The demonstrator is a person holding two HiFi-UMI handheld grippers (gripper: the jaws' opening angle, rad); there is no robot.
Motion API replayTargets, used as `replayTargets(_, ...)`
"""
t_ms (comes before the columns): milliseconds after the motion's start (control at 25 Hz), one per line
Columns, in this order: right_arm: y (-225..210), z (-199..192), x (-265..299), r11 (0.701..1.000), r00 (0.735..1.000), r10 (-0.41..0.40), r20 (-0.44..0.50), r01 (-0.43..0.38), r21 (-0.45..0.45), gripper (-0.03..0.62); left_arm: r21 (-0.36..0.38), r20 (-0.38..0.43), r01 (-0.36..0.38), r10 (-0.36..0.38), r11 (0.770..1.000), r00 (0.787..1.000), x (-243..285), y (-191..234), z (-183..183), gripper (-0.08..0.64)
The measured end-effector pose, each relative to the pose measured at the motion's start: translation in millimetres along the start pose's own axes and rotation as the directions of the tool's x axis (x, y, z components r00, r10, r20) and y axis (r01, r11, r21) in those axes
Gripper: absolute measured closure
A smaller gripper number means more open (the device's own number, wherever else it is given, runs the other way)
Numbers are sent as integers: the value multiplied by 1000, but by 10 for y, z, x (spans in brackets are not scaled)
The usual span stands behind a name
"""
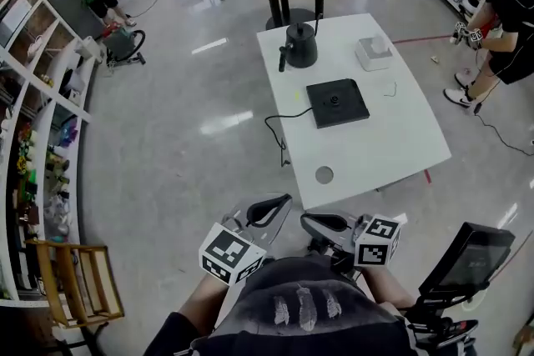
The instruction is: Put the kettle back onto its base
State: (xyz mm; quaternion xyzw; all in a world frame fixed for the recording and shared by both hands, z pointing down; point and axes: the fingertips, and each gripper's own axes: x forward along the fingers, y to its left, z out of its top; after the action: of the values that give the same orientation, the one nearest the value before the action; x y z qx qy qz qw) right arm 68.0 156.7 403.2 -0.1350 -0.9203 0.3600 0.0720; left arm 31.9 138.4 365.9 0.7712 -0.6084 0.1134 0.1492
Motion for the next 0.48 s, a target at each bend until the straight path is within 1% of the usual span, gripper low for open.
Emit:
replayTargets(280, -362, 233, -439, 1000, 1000, 15, -8, -15, 1, 591, 30, -27, -19, 20, 999, 999, 528, -99, 229, 558)
replayTargets(360, -456, 316, -529, 1000, 1000, 11, 7, -11, -7, 592, 38, -45, -20, 22, 999, 999, 643, -97, 231, 558)
replayTargets(480, -576, 415, -637, 1000, 998, -3, 56, 3, -6, 591, 54, -64, -16, 19, 998, 998, 796, -82, 232, 558)
